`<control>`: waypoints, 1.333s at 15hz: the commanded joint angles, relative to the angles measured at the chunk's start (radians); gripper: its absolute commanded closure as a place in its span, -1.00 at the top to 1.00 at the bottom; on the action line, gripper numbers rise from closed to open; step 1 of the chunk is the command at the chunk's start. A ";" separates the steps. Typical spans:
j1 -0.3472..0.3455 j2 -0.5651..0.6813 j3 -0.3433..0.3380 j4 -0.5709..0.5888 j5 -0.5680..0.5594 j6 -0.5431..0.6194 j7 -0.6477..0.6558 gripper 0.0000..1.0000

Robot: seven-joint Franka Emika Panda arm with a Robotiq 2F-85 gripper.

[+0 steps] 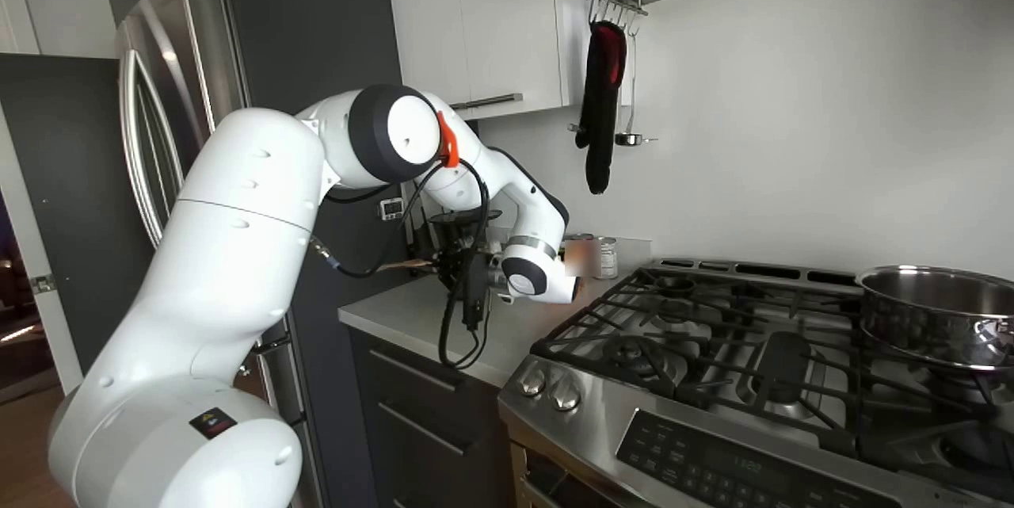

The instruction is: Pick up the wooden spoon and put it on the kitchen counter

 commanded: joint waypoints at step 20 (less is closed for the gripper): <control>0.008 -0.126 -0.014 -0.149 -0.031 0.455 -0.236 0.53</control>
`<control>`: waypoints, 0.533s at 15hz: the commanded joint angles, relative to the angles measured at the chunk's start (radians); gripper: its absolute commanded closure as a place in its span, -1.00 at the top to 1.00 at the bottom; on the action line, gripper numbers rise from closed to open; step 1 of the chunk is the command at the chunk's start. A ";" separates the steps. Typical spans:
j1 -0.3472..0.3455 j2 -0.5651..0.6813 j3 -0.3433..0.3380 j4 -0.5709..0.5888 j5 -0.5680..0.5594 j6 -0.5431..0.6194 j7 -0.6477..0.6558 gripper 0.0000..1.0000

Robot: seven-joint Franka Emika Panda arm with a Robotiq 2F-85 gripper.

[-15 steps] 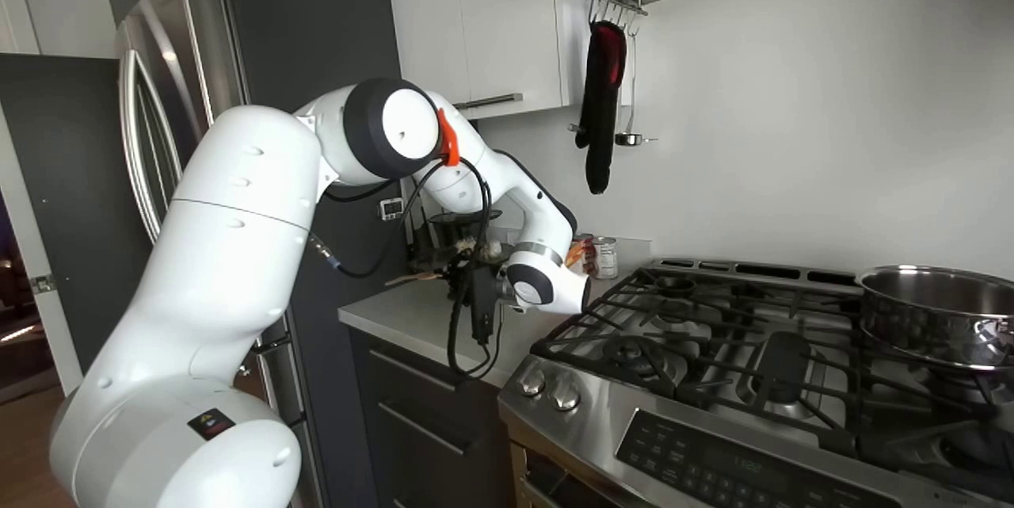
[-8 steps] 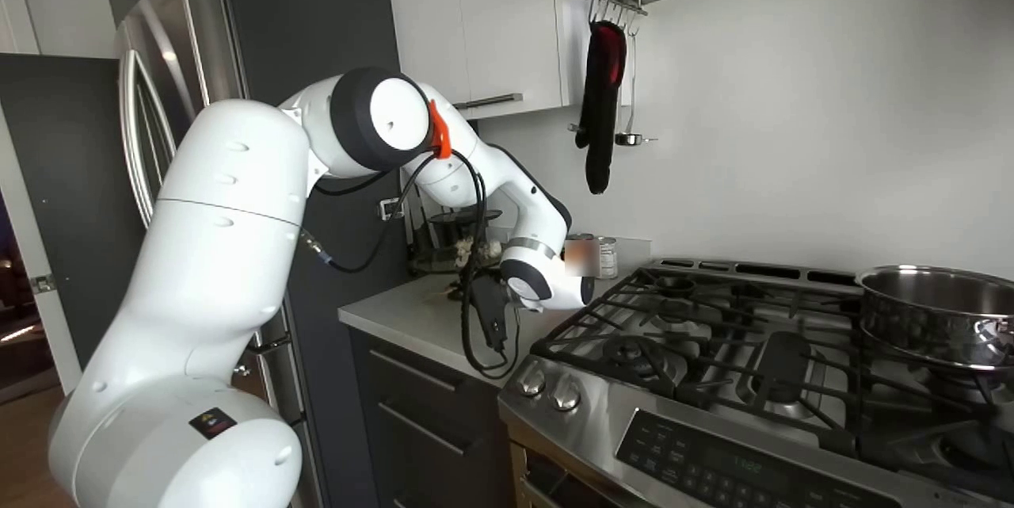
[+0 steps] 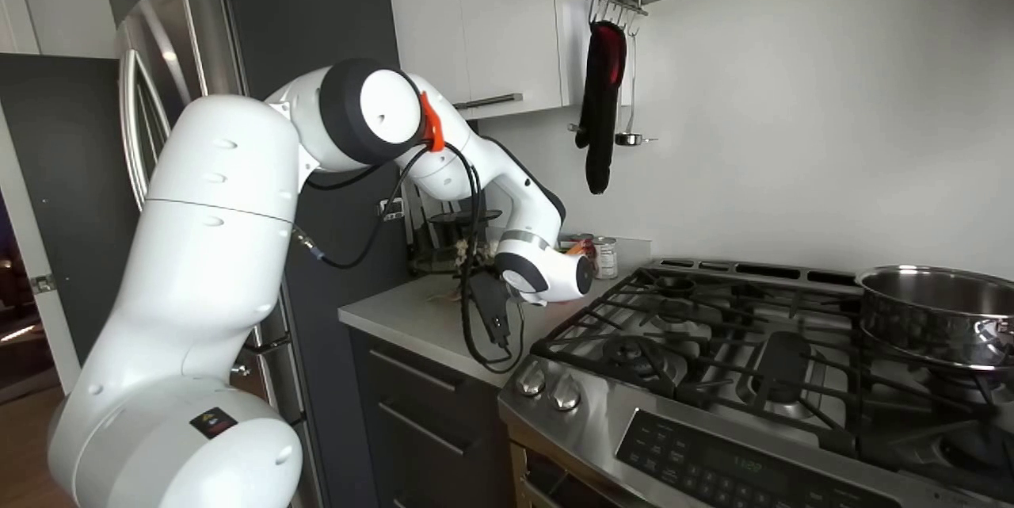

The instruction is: Pick up the wooden spoon and put it on the kitchen counter

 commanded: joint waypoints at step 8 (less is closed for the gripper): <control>0.037 -0.006 0.010 -0.015 -0.076 0.245 0.053 1.00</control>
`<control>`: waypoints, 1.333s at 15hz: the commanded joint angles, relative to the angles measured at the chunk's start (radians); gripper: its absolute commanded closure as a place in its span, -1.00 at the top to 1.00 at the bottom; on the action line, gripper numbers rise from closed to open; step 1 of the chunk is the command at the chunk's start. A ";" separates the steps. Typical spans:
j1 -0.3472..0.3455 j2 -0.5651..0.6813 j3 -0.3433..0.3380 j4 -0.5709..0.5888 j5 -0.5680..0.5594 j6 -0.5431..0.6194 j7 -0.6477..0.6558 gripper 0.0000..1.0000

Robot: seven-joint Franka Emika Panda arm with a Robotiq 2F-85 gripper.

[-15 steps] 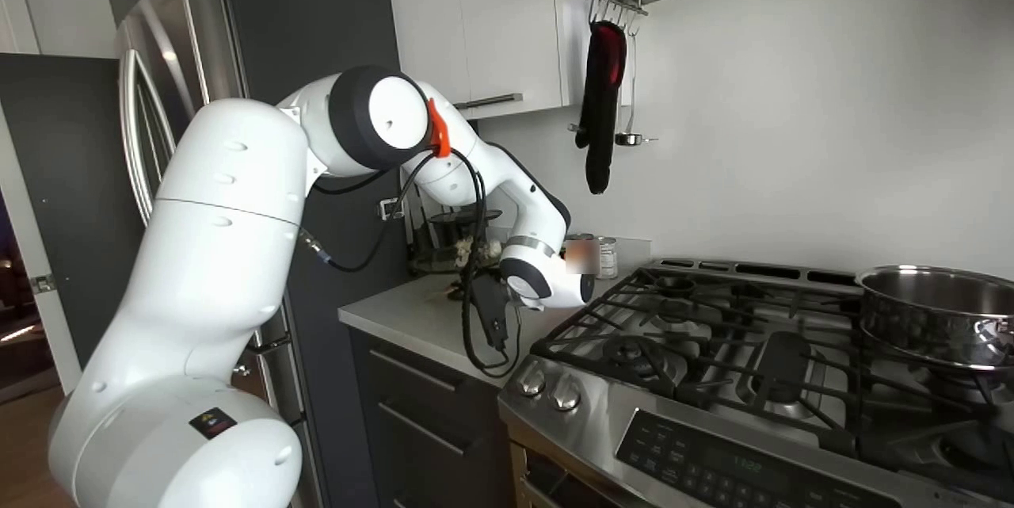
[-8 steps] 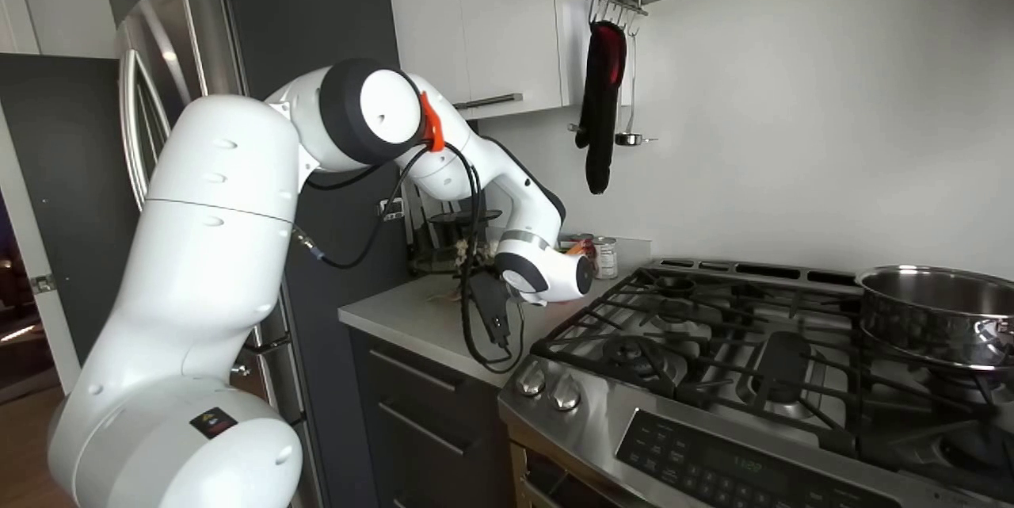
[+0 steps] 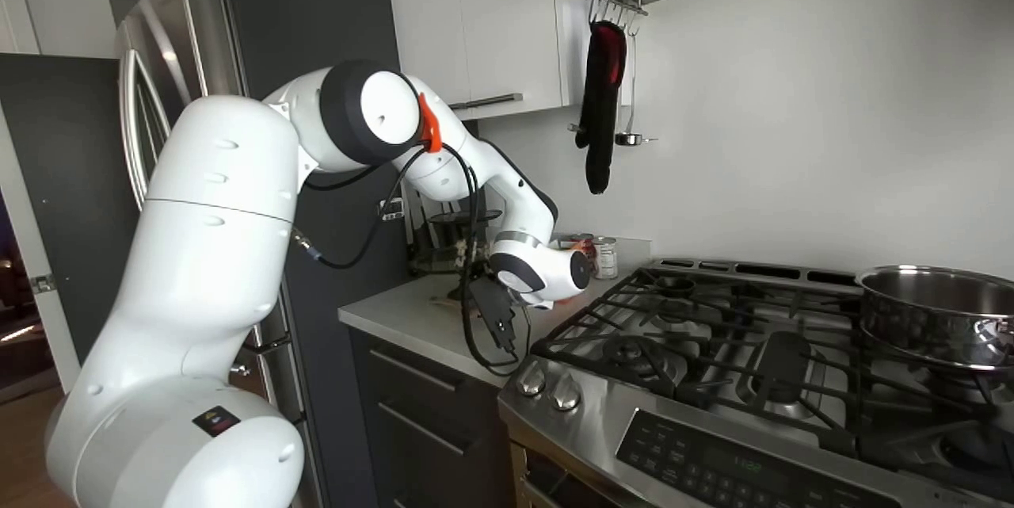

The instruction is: Pick up the wooden spoon and put it on the kitchen counter

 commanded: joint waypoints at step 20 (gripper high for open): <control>0.282 -0.320 -0.125 -0.212 -0.953 0.556 0.766 1.00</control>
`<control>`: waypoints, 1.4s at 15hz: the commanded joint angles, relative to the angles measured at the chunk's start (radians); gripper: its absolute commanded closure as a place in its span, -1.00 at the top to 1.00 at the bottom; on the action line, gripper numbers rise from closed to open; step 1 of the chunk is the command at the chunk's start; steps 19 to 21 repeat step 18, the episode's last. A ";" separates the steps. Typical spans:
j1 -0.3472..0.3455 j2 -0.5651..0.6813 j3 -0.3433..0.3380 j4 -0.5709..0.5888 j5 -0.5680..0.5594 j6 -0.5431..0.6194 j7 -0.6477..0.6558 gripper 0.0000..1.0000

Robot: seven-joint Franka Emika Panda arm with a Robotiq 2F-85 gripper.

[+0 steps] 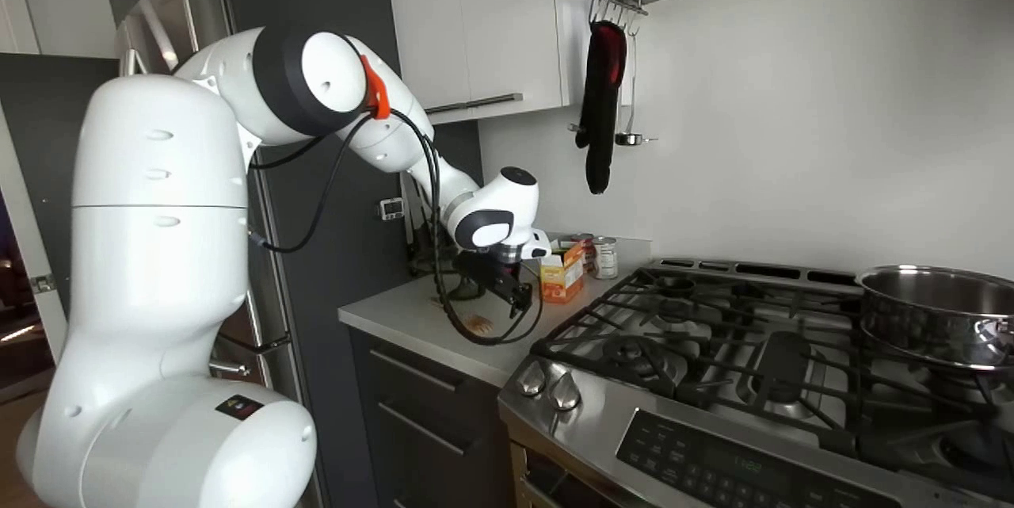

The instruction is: Pick up the wooden spoon and put it on the kitchen counter

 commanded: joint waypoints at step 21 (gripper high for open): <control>-0.124 -0.525 0.037 -0.185 -0.533 -0.390 0.402 1.00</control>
